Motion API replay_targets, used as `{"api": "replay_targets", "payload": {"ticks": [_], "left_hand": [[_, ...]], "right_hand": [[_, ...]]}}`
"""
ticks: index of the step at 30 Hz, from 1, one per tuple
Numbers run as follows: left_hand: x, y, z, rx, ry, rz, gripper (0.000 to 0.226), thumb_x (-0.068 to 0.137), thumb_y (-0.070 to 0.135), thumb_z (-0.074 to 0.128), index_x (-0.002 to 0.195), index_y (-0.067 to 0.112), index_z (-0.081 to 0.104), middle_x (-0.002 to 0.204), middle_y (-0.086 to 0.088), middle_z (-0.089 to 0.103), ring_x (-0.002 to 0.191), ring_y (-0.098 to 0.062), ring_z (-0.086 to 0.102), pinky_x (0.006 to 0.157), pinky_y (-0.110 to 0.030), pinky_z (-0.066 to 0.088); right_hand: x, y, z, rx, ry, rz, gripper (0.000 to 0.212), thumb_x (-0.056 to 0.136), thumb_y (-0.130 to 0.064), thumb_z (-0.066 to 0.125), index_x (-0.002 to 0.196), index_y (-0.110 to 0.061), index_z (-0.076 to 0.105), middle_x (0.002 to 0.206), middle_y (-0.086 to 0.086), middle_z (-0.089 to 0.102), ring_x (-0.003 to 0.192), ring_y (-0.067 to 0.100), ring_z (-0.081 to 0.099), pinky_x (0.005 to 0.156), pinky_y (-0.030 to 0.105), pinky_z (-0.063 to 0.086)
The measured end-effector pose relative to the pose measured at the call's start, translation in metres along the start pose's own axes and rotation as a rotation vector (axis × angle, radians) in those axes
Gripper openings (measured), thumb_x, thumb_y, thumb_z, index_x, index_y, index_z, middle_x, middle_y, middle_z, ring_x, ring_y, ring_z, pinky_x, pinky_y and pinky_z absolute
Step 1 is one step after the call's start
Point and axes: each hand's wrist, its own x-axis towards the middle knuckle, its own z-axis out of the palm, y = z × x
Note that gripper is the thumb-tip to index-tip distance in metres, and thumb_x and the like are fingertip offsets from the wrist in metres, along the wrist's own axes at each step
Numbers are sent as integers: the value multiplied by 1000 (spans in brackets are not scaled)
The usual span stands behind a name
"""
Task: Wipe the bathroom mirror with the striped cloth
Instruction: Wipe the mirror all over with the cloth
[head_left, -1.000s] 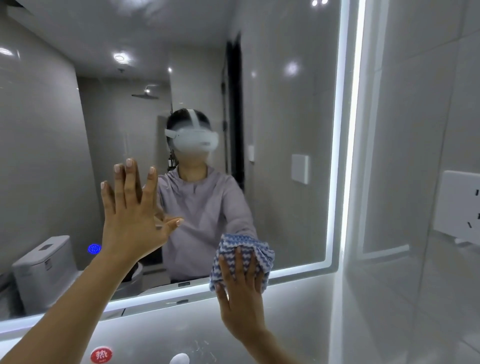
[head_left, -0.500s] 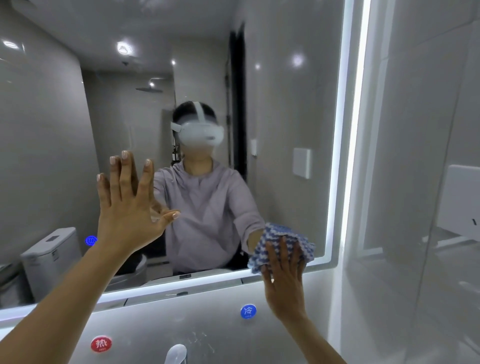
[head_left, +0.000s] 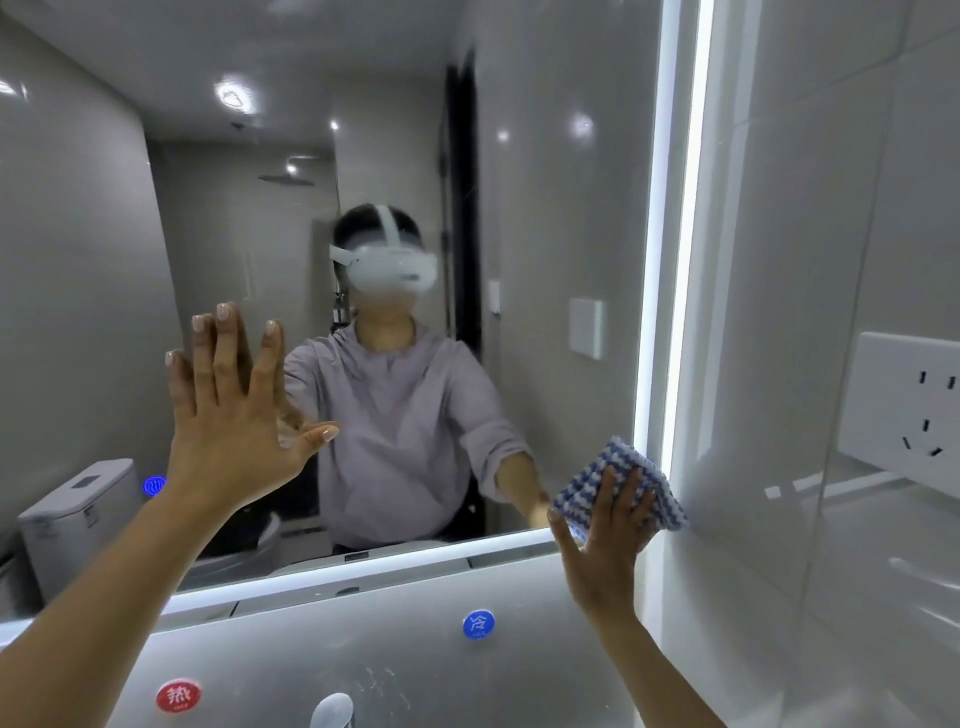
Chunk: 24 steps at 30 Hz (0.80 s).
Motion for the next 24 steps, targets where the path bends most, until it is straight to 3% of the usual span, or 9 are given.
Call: {"api": "replay_targets", "payload": {"ticks": [8,11,15,20,24], "left_hand": [[-1,1,0,9,24,0,108,70,88,15,152,18,4,158,-19,-6,146,-31,-13,115,-47,-13],[0,0,1,15,23,3,107,71,87,14,152,17,5,158,-21,-5,146,-35,-10,114,-54,-7],[-1,0,1,20,15,7,106,71,87,14,151,18,4,157,-22,-4,145,-36,-9,114,-55,-5],[1,-4,4,32,20,14,108,69,82,27,151,18,0,157,-22,-6,145,-35,-11,115,-53,-9],[1,-5,6,40,46,23,109,68,77,36,152,16,3,157,-23,-5,145,-34,-12,114,-55,-8]], "right_hand": [[-17,-28,7,6,-18,-30,95,81,-80,12,150,-15,1,158,12,-7,145,33,-12,116,52,-7],[-31,-44,15,-64,-53,-193,93,86,-74,27,152,-11,10,157,22,6,144,39,-3,117,41,-15],[-41,-65,31,-160,-16,-369,82,88,-70,31,152,-28,4,157,12,18,146,32,-5,117,42,-9],[-36,-65,39,-126,134,-426,61,97,-51,26,152,-30,8,161,0,-4,147,27,-5,118,45,-4],[-35,-67,39,-105,188,-445,50,102,-39,20,150,-31,16,160,-5,-6,147,21,-2,116,49,6]]}}
